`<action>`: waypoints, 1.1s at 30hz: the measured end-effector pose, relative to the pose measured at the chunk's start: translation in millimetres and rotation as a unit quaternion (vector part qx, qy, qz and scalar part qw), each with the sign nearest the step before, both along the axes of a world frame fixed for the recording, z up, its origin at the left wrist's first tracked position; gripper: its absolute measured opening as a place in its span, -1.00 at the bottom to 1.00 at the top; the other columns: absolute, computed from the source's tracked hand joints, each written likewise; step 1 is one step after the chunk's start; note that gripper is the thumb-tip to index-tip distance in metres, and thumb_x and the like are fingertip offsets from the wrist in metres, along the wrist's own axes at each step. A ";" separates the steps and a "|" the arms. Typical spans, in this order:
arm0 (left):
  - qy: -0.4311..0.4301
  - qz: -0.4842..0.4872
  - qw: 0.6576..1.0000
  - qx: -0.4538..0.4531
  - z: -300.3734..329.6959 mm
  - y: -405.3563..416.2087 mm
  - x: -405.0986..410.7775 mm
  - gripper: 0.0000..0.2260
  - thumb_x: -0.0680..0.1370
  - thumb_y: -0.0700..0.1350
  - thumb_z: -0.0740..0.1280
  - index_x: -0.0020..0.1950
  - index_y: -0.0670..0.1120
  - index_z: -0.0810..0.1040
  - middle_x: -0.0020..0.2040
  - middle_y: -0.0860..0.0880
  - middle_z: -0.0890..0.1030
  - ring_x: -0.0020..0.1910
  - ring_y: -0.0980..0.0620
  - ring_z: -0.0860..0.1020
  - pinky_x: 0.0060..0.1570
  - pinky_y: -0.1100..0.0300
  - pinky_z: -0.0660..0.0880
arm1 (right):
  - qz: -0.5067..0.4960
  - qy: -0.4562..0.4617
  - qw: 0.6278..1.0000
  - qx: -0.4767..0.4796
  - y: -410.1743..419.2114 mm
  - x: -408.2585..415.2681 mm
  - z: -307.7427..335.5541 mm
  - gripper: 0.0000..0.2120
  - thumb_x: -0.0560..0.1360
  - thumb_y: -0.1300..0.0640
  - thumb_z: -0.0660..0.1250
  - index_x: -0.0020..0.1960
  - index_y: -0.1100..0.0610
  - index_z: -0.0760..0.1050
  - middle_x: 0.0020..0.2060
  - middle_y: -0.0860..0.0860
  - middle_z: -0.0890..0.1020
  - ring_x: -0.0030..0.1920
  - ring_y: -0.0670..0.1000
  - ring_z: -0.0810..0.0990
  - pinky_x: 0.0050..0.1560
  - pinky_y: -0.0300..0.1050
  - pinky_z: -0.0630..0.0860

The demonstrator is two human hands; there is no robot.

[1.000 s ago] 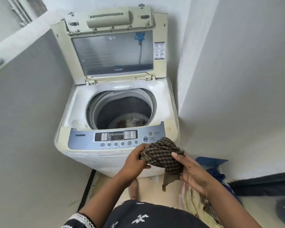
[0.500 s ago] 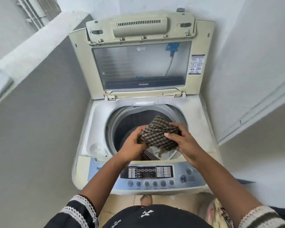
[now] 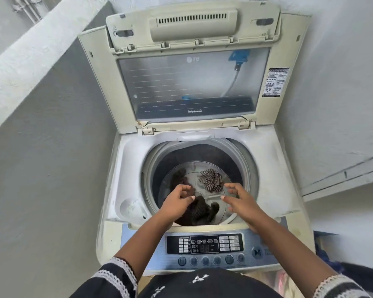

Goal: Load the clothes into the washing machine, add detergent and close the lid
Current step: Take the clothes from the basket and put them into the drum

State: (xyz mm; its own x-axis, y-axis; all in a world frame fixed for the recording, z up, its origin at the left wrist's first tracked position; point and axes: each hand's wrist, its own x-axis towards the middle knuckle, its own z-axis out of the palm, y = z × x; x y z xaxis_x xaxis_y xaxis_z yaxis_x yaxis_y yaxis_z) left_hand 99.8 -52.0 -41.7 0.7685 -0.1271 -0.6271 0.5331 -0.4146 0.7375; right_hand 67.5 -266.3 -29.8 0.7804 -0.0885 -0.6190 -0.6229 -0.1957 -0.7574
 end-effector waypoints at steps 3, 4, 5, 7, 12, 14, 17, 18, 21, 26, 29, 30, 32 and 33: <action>-0.002 0.008 1.000 -0.010 4.5 -4.8 0.0 -0.77 0.60 -0.08 0.35 0.25 0.03 0.51 0.13 -0.02 0.56 0.03 0.04 0.55 -0.11 0.21 0.48 | -0.025 -0.025 0.999 0.000 -5.0 -5.6 0.3 -0.75 0.56 0.17 0.37 0.21 -0.02 0.50 0.18 0.02 0.54 0.19 0.04 0.56 0.31 0.13 0.50; -0.010 0.014 1.000 -0.013 5.9 -6.6 -0.6 -0.79 0.60 -0.08 0.35 0.23 0.03 0.51 0.11 -0.01 0.57 0.01 0.05 0.55 -0.14 0.22 0.47 | -0.028 -0.036 0.999 -0.003 -6.5 -7.3 1.1 -0.77 0.56 0.18 0.37 0.19 -0.03 0.52 0.16 0.02 0.57 0.17 0.03 0.57 0.30 0.13 0.51; -0.017 0.024 0.999 -0.018 6.3 -7.1 -0.7 -0.81 0.60 -0.09 0.35 0.21 0.03 0.52 0.09 -0.01 0.58 0.01 0.05 0.55 -0.13 0.21 0.47 | -0.028 -0.047 0.998 -0.006 -7.2 -8.0 1.5 -0.78 0.56 0.18 0.38 0.17 -0.04 0.54 0.13 0.01 0.59 0.15 0.02 0.58 0.29 0.13 0.52; -0.028 0.040 0.998 -0.025 8.7 -12.7 -5.1 -0.83 0.60 -0.10 0.35 0.18 0.02 0.53 0.06 -0.01 0.60 0.03 0.05 0.56 -0.05 0.17 0.48 | -0.032 -0.068 0.997 -0.008 -11.5 -14.8 5.1 -0.79 0.55 0.17 0.38 0.13 -0.06 0.56 0.08 -0.02 0.61 0.12 0.01 0.60 0.26 0.13 0.54; -0.050 0.041 0.997 -0.040 19.1 -38.3 -26.4 -0.86 0.59 -0.09 0.34 0.14 0.06 0.55 0.05 0.00 0.62 0.08 0.04 0.57 0.16 0.05 0.48 | -0.042 -0.119 0.992 -0.015 -30.2 -42.4 22.2 -0.78 0.53 0.18 0.39 0.08 -0.11 0.58 0.02 -0.08 0.66 0.07 0.04 0.64 0.21 0.13 0.56; -0.059 0.034 0.996 -0.056 26.2 -53.3 -38.6 -0.87 0.59 -0.09 0.34 0.13 0.07 0.55 0.08 -0.02 0.63 0.07 0.03 0.57 0.14 0.06 0.48 | -0.050 -0.140 0.989 -0.019 -41.4 -57.1 30.4 -0.78 0.53 0.20 0.38 0.08 -0.09 0.59 0.02 -0.09 0.66 0.05 0.09 0.64 0.20 0.13 0.57; -0.080 0.028 0.994 -0.067 36.5 -77.9 -58.1 -0.87 0.59 -0.10 0.34 0.10 0.10 0.56 0.10 -0.02 0.63 0.12 -0.02 0.58 0.16 0.00 0.51 | -0.067 -0.160 0.985 -0.017 -60.7 -81.2 40.6 -0.79 0.54 0.21 0.38 0.07 -0.08 0.59 0.03 -0.10 0.67 0.04 0.09 0.65 0.16 0.11 0.59; -0.089 0.027 0.993 -0.076 41.1 -87.1 -66.0 -0.86 0.59 -0.12 0.34 0.09 0.10 0.57 0.09 -0.02 0.63 0.12 -0.03 0.59 0.15 0.00 0.52 | -0.075 -0.163 0.984 -0.015 -68.0 -89.8 42.8 -0.79 0.55 0.22 0.38 0.06 -0.07 0.59 0.03 -0.10 0.67 0.04 0.08 0.65 0.15 0.10 0.59; -0.128 0.023 0.985 -0.110 57.1 -117.5 -92.8 -0.83 0.58 -0.23 0.33 0.09 0.01 0.59 0.07 -0.02 0.65 0.09 -0.02 0.60 0.11 0.06 0.53 | -0.105 -0.173 0.979 -0.015 -92.0 -119.8 49.0 -0.77 0.55 0.27 0.37 0.06 -0.05 0.60 0.02 -0.09 0.68 0.05 0.04 0.65 0.18 0.12 0.58; -0.140 -0.034 0.975 -0.169 69.5 -158.7 -136.5 -0.81 0.59 -0.28 0.32 0.17 -0.11 0.57 0.10 -0.07 0.65 0.01 0.05 0.61 0.00 0.16 0.56 | -0.153 -0.164 0.974 -0.020 -132.0 -175.6 48.9 -0.80 0.55 0.25 0.37 0.10 0.00 0.58 0.05 -0.09 0.66 0.08 -0.05 0.64 0.15 -0.02 0.61; -0.127 -0.093 0.977 -0.143 56.8 -184.5 -166.4 -0.82 0.58 -0.23 0.35 0.17 -0.06 0.58 0.09 0.01 0.65 0.06 0.09 0.61 0.08 0.22 0.56 | -0.202 -0.139 0.969 -0.007 -160.8 -221.9 40.0 -0.78 0.55 0.28 0.36 0.10 0.01 0.57 0.06 -0.03 0.66 0.09 0.00 0.64 0.06 -0.12 0.60; -0.121 -0.113 0.978 -0.130 51.8 -192.8 -176.5 -0.82 0.58 -0.23 0.35 0.17 -0.07 0.57 0.10 0.02 0.65 0.04 0.12 0.60 0.07 0.25 0.55 | -0.216 -0.129 0.968 -0.004 -170.0 -238.2 35.1 -0.78 0.55 0.29 0.36 0.11 0.02 0.57 0.06 0.00 0.66 0.08 0.02 0.64 0.02 -0.15 0.59; -0.104 -0.147 0.978 -0.105 41.1 -206.6 -195.9 -0.83 0.59 -0.22 0.34 0.16 -0.06 0.56 0.10 0.04 0.63 0.01 0.19 0.58 0.03 0.32 0.53 | -0.239 -0.105 0.965 -0.005 -186.6 -269.2 23.3 -0.76 0.55 0.30 0.35 0.12 0.01 0.57 0.04 0.06 0.66 0.06 0.05 0.64 -0.01 -0.16 0.56; -0.092 -0.162 0.978 -0.097 36.0 -214.4 -206.1 -0.83 0.59 -0.22 0.34 0.15 -0.05 0.57 0.10 0.03 0.63 0.01 0.20 0.58 0.02 0.32 0.53 | -0.250 -0.093 0.964 -0.007 -195.3 -285.7 17.4 -0.75 0.55 0.31 0.34 0.12 0.01 0.57 0.02 0.07 0.67 0.05 0.05 0.64 -0.03 -0.17 0.54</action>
State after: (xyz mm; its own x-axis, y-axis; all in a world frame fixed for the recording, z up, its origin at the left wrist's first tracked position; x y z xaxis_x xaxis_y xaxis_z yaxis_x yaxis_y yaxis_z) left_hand -106.3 -266.4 -5.7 0.7664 -0.4849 -0.4214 0.2475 -0.3824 0.8902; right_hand -218.2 -461.6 -12.5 0.7348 -0.4897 -0.4693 -0.4962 0.0836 -0.8642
